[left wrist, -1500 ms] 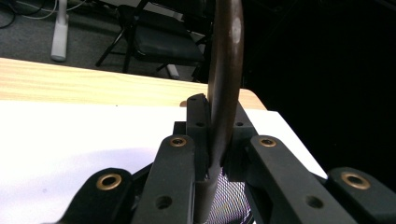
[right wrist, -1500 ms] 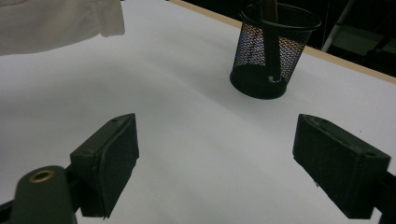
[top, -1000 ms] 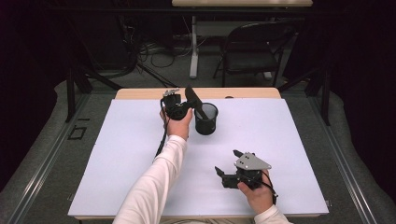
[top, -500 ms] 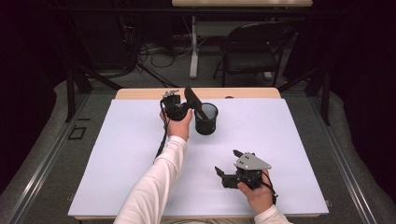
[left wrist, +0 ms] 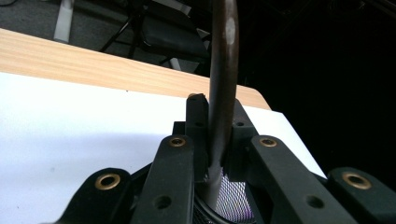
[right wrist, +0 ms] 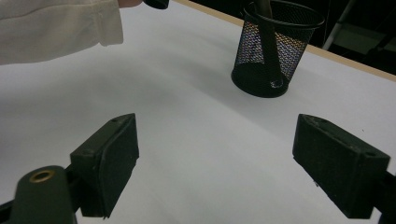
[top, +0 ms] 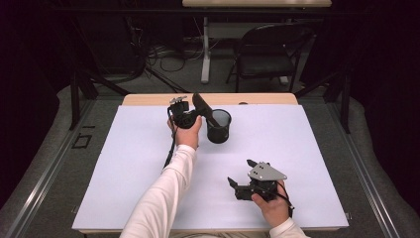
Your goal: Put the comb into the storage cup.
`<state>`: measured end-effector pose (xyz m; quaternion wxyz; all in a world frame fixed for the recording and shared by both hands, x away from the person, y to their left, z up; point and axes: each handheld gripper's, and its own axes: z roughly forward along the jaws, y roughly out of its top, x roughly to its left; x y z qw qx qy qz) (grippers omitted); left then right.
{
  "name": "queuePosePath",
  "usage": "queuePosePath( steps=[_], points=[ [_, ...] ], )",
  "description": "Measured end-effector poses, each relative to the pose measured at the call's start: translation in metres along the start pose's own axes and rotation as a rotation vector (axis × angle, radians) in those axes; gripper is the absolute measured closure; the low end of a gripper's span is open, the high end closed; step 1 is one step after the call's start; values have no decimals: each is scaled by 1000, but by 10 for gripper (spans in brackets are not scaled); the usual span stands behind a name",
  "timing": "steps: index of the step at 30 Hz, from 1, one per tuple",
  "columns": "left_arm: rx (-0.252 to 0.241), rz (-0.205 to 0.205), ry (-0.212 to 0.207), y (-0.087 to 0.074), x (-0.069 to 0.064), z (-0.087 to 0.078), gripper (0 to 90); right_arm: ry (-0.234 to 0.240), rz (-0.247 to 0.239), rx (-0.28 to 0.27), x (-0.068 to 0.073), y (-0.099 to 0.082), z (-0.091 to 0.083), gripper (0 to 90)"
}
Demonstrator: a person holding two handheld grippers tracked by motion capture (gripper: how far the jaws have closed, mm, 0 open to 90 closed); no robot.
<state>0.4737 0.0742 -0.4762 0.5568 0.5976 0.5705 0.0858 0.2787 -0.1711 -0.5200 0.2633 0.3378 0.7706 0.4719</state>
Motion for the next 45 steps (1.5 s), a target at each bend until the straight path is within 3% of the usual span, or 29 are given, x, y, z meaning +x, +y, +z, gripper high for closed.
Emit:
queuePosePath(
  steps=[9,25,33,45],
  points=[
    [2,-16,8,-1,7,-1,830,2,-1,4,0,0,0,141],
    [7,-14,7,0,6,-1,820,0,-2,5,0,-1,0,142],
    [18,11,16,1,6,-3,743,-2,-2,4,0,-1,0,142],
    [-31,36,18,4,1,-13,613,-4,-2,5,0,-1,0,142]
  ],
)
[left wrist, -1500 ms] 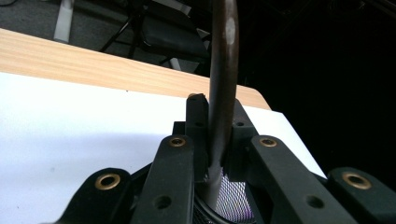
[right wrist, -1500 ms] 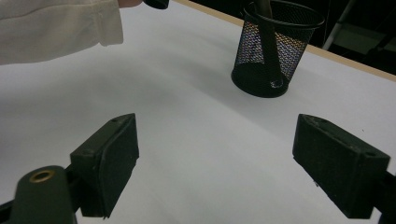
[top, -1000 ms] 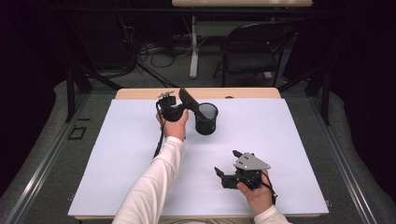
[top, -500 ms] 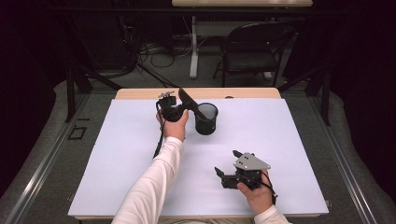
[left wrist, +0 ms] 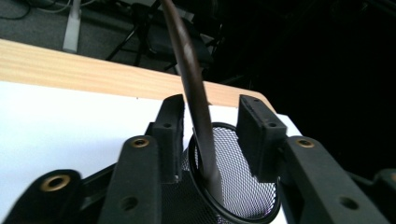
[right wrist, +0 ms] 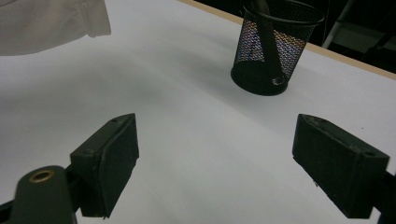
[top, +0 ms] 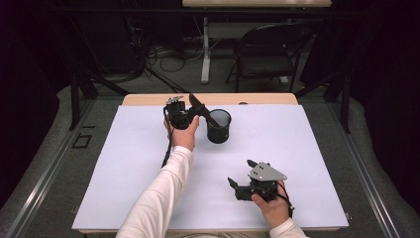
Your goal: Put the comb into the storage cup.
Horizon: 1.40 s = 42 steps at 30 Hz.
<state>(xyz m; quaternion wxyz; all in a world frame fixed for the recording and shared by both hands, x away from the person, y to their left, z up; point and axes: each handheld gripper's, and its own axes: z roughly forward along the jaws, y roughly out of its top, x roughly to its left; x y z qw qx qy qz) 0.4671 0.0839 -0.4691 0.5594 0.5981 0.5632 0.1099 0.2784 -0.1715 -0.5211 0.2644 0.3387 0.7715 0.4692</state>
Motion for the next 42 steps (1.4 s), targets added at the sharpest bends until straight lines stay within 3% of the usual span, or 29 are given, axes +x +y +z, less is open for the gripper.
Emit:
queuePosePath(
  steps=[3,10,13,20,25,30,33,37,42],
  points=[
    [-26,19,13,2,-1,-4,547,-1,0,0,0,0,0,143],
    [-67,53,23,5,-1,-14,497,-2,1,3,0,0,0,143],
    [-74,42,12,6,0,-17,468,-1,0,2,1,0,0,142],
    [-58,38,2,7,4,-24,435,-2,0,3,1,0,0,143],
    [-55,60,37,9,6,-31,389,-4,-3,4,1,0,1,143],
    [-53,62,34,11,7,-37,376,-5,0,-1,1,-1,1,143],
    [-32,96,47,11,6,-42,362,-5,-4,5,1,-1,1,143],
    [-49,135,56,12,5,-48,339,-5,-6,0,1,-1,0,143],
    [-44,153,41,14,3,-57,326,-7,-7,1,1,-1,0,143]
  ],
)
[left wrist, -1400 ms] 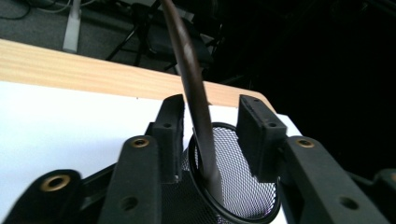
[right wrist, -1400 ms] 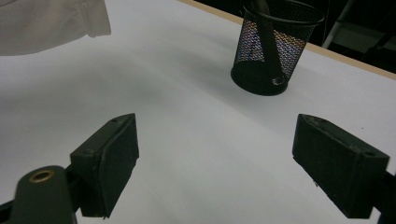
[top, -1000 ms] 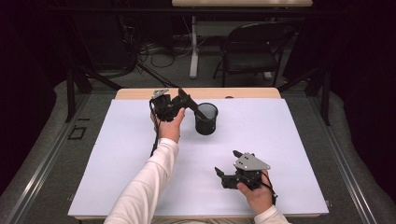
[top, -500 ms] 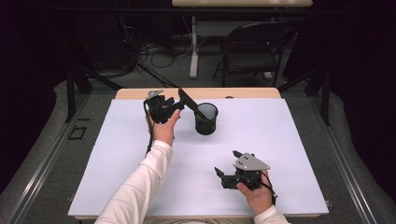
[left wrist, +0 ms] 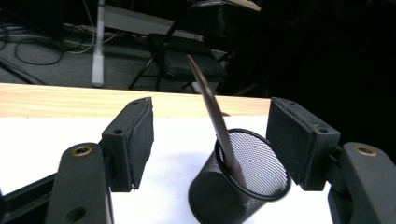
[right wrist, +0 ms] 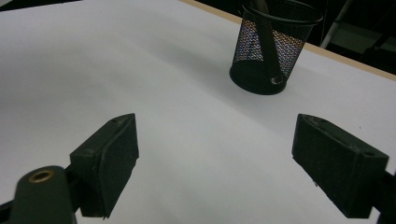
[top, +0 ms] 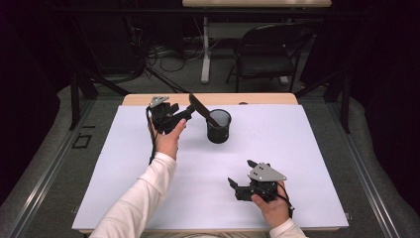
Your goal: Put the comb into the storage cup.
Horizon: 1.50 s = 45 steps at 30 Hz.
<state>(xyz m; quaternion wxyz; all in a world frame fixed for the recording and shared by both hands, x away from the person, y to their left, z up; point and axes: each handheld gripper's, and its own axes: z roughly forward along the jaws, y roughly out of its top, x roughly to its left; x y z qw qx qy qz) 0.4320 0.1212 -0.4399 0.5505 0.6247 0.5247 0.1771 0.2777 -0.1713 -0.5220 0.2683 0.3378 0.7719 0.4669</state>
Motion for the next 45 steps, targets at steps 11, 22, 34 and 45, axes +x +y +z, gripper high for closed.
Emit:
queuePosePath(
  steps=[11,22,34,45],
  points=[
    [68,116,-3,-3,3,-25,322,-5,1,-3,0,0,0,143],
    [92,208,-74,-10,3,-47,256,-2,-2,-7,1,0,-1,143],
    [91,229,-149,-17,8,-82,162,-4,0,-8,2,-1,-1,143],
    [106,187,-186,-35,17,-105,160,-4,-6,-2,3,-1,0,143]
  ],
)
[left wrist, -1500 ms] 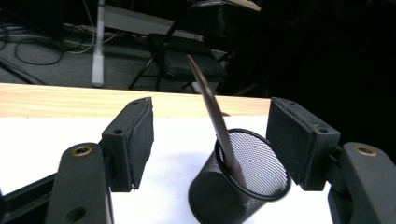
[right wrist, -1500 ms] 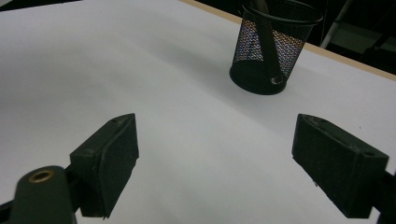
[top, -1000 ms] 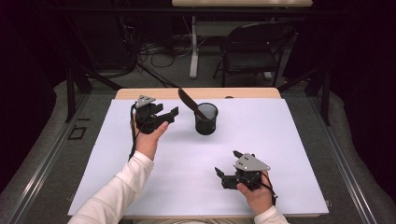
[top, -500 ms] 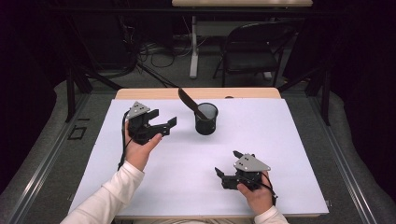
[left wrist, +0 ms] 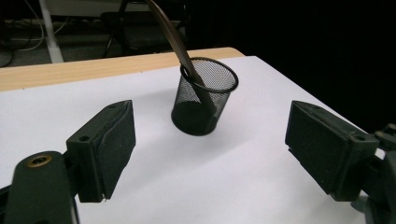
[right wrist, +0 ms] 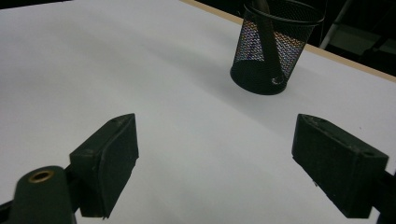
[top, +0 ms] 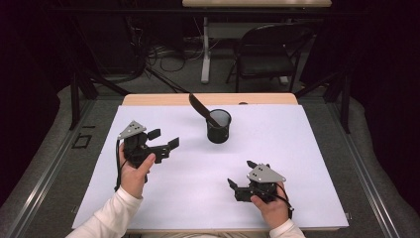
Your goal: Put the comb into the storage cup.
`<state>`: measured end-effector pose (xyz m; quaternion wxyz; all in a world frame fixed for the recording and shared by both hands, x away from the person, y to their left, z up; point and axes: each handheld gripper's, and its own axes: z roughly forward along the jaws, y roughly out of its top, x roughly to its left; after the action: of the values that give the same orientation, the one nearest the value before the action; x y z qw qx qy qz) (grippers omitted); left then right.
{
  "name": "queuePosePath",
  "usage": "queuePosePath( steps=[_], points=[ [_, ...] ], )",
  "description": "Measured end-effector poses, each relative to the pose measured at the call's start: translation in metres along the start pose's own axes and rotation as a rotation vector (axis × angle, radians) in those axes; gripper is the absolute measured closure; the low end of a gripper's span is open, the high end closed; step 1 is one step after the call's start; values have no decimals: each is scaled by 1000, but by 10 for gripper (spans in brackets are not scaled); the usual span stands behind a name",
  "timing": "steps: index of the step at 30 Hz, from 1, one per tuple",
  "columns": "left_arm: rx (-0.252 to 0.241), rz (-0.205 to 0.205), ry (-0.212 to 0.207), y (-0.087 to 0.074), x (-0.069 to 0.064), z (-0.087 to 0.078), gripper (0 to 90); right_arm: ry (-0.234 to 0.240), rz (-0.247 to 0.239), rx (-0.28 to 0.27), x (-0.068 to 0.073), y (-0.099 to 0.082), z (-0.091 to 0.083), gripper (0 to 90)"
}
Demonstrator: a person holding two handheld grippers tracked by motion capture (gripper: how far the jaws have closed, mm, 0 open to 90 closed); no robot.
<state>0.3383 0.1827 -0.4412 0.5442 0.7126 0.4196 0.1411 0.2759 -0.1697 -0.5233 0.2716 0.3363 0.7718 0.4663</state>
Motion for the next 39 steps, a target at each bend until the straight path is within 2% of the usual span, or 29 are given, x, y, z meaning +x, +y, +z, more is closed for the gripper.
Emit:
queuePosePath(
  steps=[6,11,15,17,19,21,26,31,35,39],
  points=[
    [19,44,-36,-14,-3,-9,158,-1,-1,1,0,0,0,143],
    [0,53,-57,-30,-3,-18,157,-2,-1,2,0,0,-1,143],
    [-18,92,-94,-42,-3,-24,157,-3,-3,3,0,0,-1,143],
    [-25,106,-100,-47,-3,-27,157,-4,-2,3,0,0,-1,143],
    [-37,107,-104,-52,-3,-32,157,-5,-2,2,0,0,-1,143],
    [-49,104,-128,-56,-1,-35,157,-5,-2,4,0,-1,-1,143],
    [-47,107,-133,-68,4,-42,158,-6,0,0,0,-1,0,143],
    [-65,92,-128,-76,10,-48,158,-4,3,5,1,-1,0,143],
    [-66,110,-101,-82,15,-49,158,-6,1,6,0,-1,0,143],
    [-72,108,-99,-84,18,-50,158,-8,3,6,0,-1,0,143]
  ],
)
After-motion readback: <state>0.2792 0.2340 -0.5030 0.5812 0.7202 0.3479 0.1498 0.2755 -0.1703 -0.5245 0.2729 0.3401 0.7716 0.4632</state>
